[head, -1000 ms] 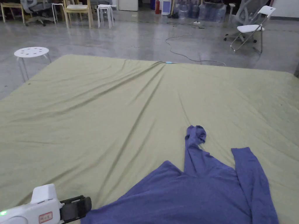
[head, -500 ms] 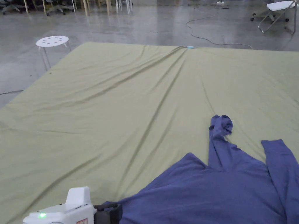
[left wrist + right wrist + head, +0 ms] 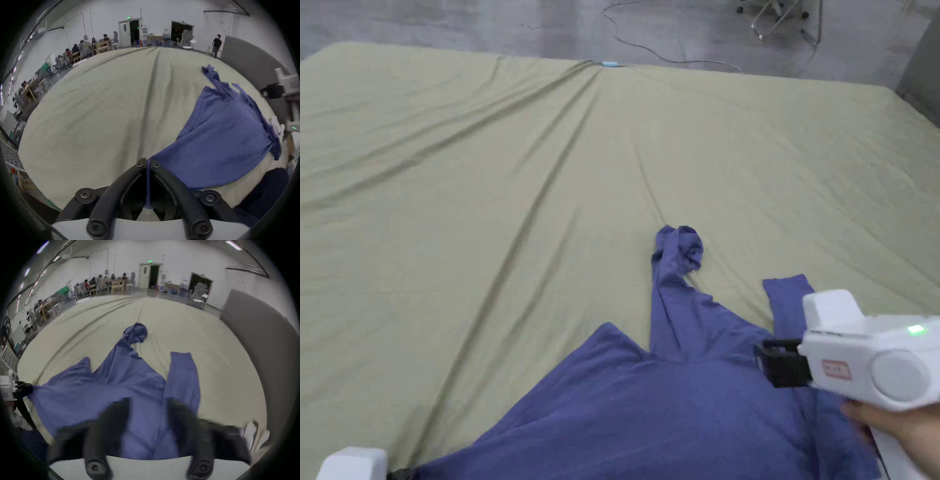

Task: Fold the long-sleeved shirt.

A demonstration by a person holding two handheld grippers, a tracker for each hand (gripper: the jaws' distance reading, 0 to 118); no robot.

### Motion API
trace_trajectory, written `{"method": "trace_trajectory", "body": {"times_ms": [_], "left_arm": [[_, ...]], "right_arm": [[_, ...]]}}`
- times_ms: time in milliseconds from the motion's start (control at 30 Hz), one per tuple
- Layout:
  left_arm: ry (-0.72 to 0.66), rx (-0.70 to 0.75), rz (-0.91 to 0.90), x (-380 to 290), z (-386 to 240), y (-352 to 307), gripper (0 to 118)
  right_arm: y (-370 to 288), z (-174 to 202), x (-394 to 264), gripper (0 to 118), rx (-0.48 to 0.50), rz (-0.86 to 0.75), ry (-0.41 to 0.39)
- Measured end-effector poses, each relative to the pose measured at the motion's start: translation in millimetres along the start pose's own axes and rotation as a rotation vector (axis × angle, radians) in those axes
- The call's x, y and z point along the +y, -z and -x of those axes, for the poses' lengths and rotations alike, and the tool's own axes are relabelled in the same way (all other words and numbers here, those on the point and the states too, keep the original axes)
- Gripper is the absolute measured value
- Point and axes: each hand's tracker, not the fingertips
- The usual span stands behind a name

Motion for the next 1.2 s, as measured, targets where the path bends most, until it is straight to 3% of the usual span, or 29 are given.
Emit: {"method": "trace_trajectory", "body": {"times_ms": [67, 100, 167, 267, 300, 333, 367, 433, 467, 533, 567, 733, 867, 1200], "left_arm": [[0.007, 0.014, -0.018, 6, 0, -9, 2], [0.013, 0.005, -0.028, 7, -1, -13, 2], [-0.012, -0.033, -0.033, 8, -1, -17, 2], [-0.092, -0.066, -0.015, 11, 5, -19, 2], [-0.098, -0.067, -0.010, 10, 5, -19, 2], [-0.098, -0.071, -0.011, 14, 5, -21, 2], [-0.100, -0.069, -0.016, 14, 4, -22, 2], [-0.106, -0.073, -0.015, 13, 2, -24, 2], [-0.113, -0.078, -0.017, 17, 5, -26, 2], [-0.132, -0.091, -0.029, 17, 2, -30, 2], [-0.136, -0.096, -0.033, 18, 0, -32, 2], [-0.173, -0.123, -0.100, 30, -2, -60, 2], [-0.203, -0.154, -0.184, 40, -6, -94, 2], [-0.169, -0.254, -0.426, 107, -29, -184, 2]], "right_arm": [[38, -11, 27, 112, 0.018, 0.083, -0.054], [46, -5, 44, 112, -0.039, 0.068, -0.107], [76, -3, 68, 112, -0.043, 0.125, -0.170], [116, 0, 69, 112, -0.042, 0.313, -0.285], [125, 4, 68, 107, -0.063, 0.371, -0.304], [132, 10, 67, 96, -0.079, 0.423, -0.326], [128, 15, 67, 83, -0.018, 0.397, -0.311], [118, 25, 69, 34, 0.043, 0.393, -0.319], [111, 32, 66, 11, 0.022, 0.375, -0.319], [98, 44, 59, 5, -0.064, 0.326, -0.374], [90, 44, 55, 5, -0.042, 0.327, -0.387], [-3, 38, 35, 5, -0.083, 0.042, -0.209], [-117, 31, 1, 5, -0.036, -0.213, -0.052], [-331, 32, -75, 5, -0.154, -0.733, 0.167]]}}
